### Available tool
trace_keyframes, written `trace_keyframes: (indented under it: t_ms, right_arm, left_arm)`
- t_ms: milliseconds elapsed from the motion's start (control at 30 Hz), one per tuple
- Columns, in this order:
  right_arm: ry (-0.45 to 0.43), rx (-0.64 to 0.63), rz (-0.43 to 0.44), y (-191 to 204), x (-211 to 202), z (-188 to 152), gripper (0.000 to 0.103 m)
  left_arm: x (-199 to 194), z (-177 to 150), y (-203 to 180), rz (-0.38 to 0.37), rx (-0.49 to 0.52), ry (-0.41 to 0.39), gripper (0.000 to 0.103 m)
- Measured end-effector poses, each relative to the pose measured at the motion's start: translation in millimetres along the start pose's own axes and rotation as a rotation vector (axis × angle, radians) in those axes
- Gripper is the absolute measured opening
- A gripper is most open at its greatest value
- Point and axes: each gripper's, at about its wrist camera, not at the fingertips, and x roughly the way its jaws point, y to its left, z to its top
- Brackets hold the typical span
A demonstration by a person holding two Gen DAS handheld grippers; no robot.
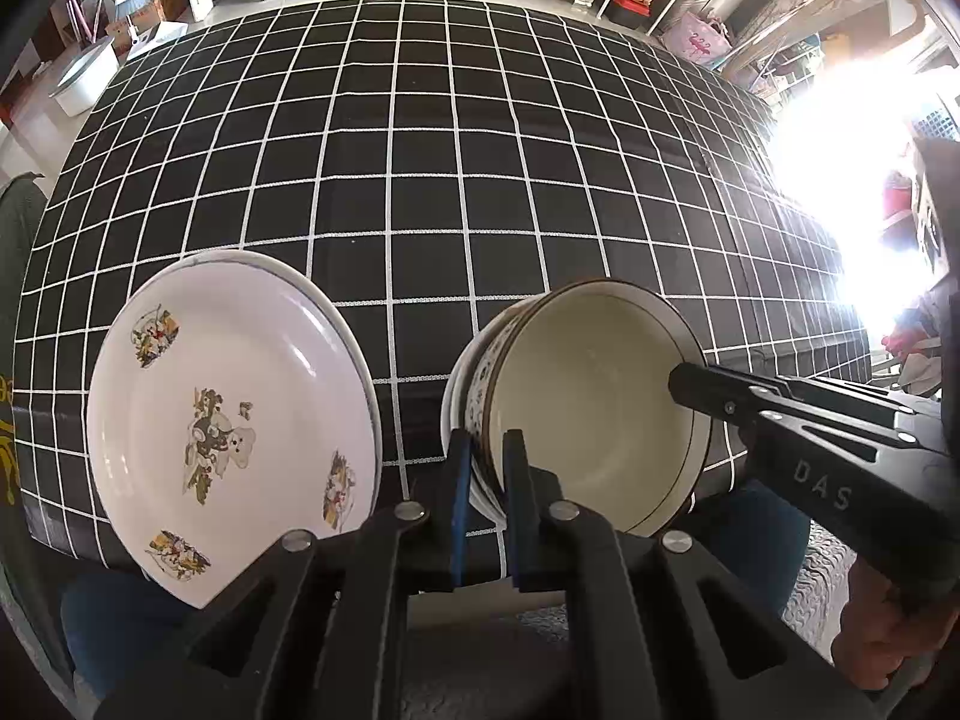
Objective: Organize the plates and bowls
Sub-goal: 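Lift the floral-rim bowl and lower it onto the stacked bowls with the left tool, then open the left tool off the floral-rim bowl while the right tool grips the bowl stack rim, then lift the bowl stack with the right tool and carry it toward the plate stack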
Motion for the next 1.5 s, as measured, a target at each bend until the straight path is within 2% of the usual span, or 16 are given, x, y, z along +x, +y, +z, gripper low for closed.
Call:
trace_keyframes:
  t_ms: [267,500,767,833,900,1000,1100,1167,1300,1500]
  right_arm:
    - [0.007,0.000,0.028,-3,0,1,0.010]
    - [-0.033,-0.006,0.046,-6,-6,-5,0.010]
    - [-0.136,-0.013,0.014,-8,-27,-6,0.011]
    - [-0.153,-0.019,0.020,-9,-33,-7,0.018]
    - [-0.171,-0.012,0.045,-11,-39,-11,0.038]
    - [-0.209,-0.011,0.048,-12,-48,-18,0.053]
    - [-0.207,-0.012,0.062,-10,-49,-24,0.055]
    - [-0.193,-0.004,0.073,-8,-46,-29,0.055]
    - [-0.208,0.045,0.064,-12,-42,-34,0.055]
    - [-0.162,0.092,0.080,-14,-28,-33,0.055]
  left_arm:
    - [1,1,2,-0.009,-0.011,0.002,0.008]
    - [-2,-4,7,-0.023,-0.028,0.001,0.008]
    - [-24,-4,15,-0.056,-0.027,-0.060,0.008]
    - [-28,-5,20,-0.066,-0.032,-0.063,0.008]
    - [-32,-9,28,-0.078,-0.043,-0.062,0.013]
    - [-36,-12,37,-0.107,-0.055,-0.061,0.016]
    - [-40,-13,40,-0.129,-0.048,-0.066,0.022]
    - [-43,-14,41,-0.164,-0.036,-0.074,0.025]
    - [-42,-17,43,-0.232,-0.023,-0.081,0.036]
    - [-31,-13,48,-0.256,-0.001,-0.065,0.038]
